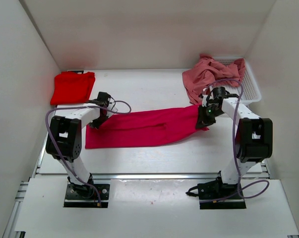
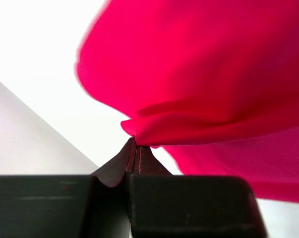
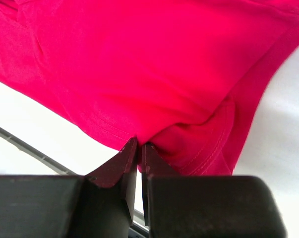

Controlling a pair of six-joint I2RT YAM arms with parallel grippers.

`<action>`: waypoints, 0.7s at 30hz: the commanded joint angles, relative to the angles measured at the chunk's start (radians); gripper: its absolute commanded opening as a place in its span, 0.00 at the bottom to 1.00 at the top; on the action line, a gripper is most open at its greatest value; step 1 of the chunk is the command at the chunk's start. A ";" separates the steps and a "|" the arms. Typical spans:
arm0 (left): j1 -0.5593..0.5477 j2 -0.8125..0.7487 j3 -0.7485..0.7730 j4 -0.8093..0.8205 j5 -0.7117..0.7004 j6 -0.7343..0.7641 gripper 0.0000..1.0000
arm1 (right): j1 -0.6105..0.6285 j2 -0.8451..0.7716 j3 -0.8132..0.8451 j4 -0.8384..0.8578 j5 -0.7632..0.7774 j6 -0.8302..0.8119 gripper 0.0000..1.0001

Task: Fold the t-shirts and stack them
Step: Rotate the tshirt 90 degrees

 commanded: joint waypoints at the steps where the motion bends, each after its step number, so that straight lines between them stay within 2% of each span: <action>1: 0.001 -0.044 0.055 0.092 -0.095 0.040 0.00 | -0.033 -0.031 0.053 -0.011 -0.037 -0.019 0.00; 6: 0.010 0.049 0.150 0.223 -0.180 0.105 0.00 | -0.054 0.049 0.216 0.035 -0.076 0.018 0.00; 8: 0.018 0.100 0.248 0.239 -0.197 0.111 0.00 | -0.059 0.117 0.306 0.048 -0.080 0.036 0.00; 10: 0.019 0.166 0.329 0.182 -0.195 0.096 0.00 | -0.053 0.168 0.441 0.009 -0.053 0.014 0.00; 11: 0.015 0.170 0.365 0.158 -0.179 0.086 0.00 | -0.050 0.171 0.448 -0.008 -0.040 0.007 0.00; 13: 0.004 0.142 0.337 0.138 -0.154 0.092 0.00 | -0.045 0.145 0.381 -0.008 -0.046 0.003 0.00; 18: -0.028 0.030 0.106 0.182 -0.140 0.111 0.00 | -0.016 -0.009 0.069 -0.001 -0.079 -0.023 0.00; 21: -0.014 0.000 0.060 0.167 -0.129 0.088 0.00 | -0.022 -0.052 -0.011 -0.021 -0.080 -0.027 0.00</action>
